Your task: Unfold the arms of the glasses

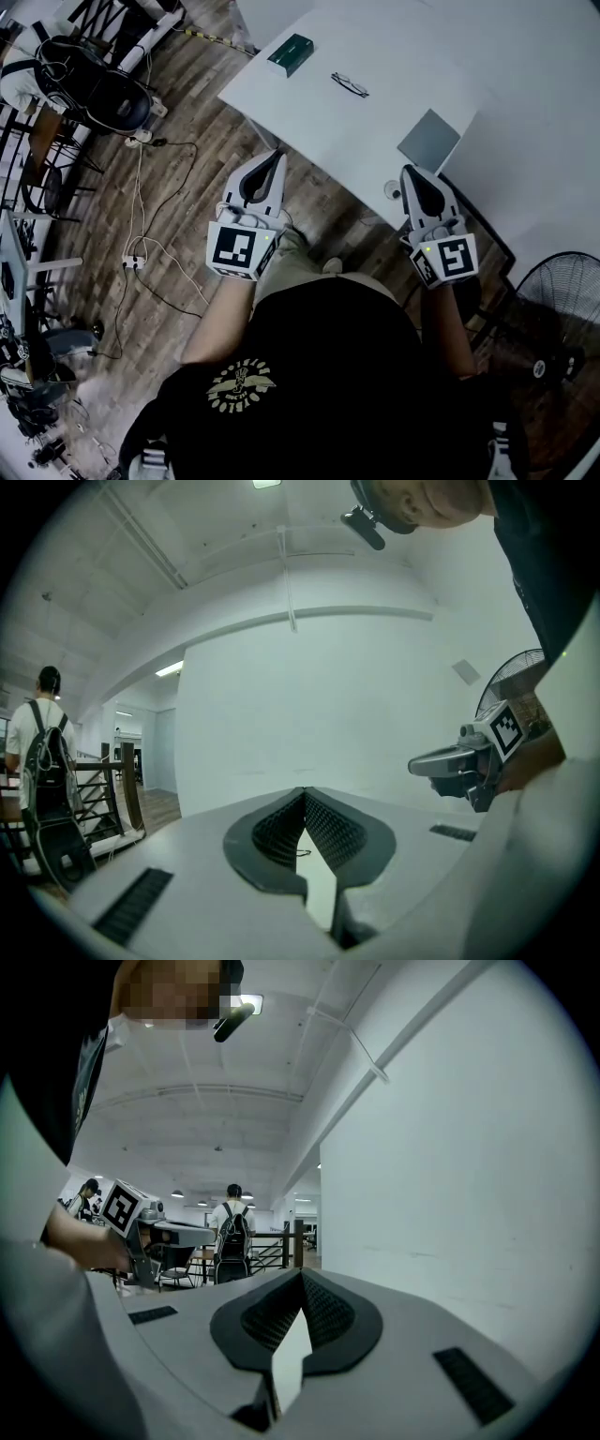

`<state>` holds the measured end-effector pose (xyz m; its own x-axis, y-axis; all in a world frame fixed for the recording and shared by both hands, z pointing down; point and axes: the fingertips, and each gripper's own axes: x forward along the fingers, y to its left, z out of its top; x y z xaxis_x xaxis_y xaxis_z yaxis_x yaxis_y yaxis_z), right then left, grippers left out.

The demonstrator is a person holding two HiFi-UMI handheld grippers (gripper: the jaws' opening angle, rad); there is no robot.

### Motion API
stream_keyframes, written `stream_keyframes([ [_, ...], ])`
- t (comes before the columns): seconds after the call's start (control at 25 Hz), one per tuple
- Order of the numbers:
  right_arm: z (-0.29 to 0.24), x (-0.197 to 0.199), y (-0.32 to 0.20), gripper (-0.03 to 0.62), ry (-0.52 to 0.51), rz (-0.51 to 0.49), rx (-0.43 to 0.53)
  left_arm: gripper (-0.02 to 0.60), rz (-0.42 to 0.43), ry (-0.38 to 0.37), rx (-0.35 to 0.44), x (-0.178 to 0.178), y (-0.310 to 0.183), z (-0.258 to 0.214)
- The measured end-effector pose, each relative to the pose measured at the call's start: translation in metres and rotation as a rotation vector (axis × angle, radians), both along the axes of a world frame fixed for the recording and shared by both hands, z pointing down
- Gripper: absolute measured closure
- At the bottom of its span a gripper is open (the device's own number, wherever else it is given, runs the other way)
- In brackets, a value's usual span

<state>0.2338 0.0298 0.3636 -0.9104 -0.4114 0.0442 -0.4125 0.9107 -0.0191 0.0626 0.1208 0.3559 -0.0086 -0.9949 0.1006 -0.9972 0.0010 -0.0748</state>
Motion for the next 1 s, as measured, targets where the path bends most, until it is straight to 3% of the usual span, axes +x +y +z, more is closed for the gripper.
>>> stream_keyframes([
  [0.52,0.018,-0.050,-0.023,0.594,0.063,0.048,-0.029,0.574,0.032,0.003,-0.012,-0.054,-0.029,0.009],
  [1.0,0.011,-0.117,-0.059,0.594,0.078,0.139,-0.029,0.574,0.126,0.011,-0.014,-0.126,-0.083,0.009],
])
